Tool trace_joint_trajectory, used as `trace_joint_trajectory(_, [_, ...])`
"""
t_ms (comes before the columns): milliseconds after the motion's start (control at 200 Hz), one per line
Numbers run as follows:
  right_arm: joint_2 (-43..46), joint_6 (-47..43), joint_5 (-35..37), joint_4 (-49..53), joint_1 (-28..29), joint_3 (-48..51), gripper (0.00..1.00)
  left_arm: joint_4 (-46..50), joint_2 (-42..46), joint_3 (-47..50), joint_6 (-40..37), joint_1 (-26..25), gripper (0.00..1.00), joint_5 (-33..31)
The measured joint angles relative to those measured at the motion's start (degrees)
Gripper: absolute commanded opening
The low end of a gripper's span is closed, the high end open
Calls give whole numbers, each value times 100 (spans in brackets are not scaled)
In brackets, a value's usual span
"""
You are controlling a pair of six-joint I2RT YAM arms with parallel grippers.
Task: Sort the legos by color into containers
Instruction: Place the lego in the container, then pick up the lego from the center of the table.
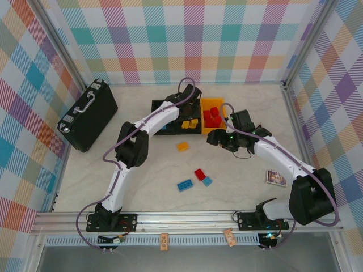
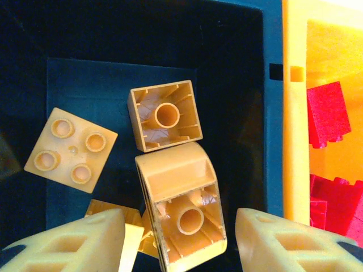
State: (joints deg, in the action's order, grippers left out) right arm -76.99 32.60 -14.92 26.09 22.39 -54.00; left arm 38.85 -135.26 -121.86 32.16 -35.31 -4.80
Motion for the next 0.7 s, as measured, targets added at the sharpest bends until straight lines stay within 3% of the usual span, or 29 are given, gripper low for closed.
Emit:
trace_joint_trajectory(265, [0, 20, -101, -68, 0, 0, 70, -70, 372, 439, -7, -15, 55, 28])
trace_joint_trajectory(700, [7, 9, -208, -70, 0, 0, 71, -505, 2197, 2361, -11, -101, 55, 142])
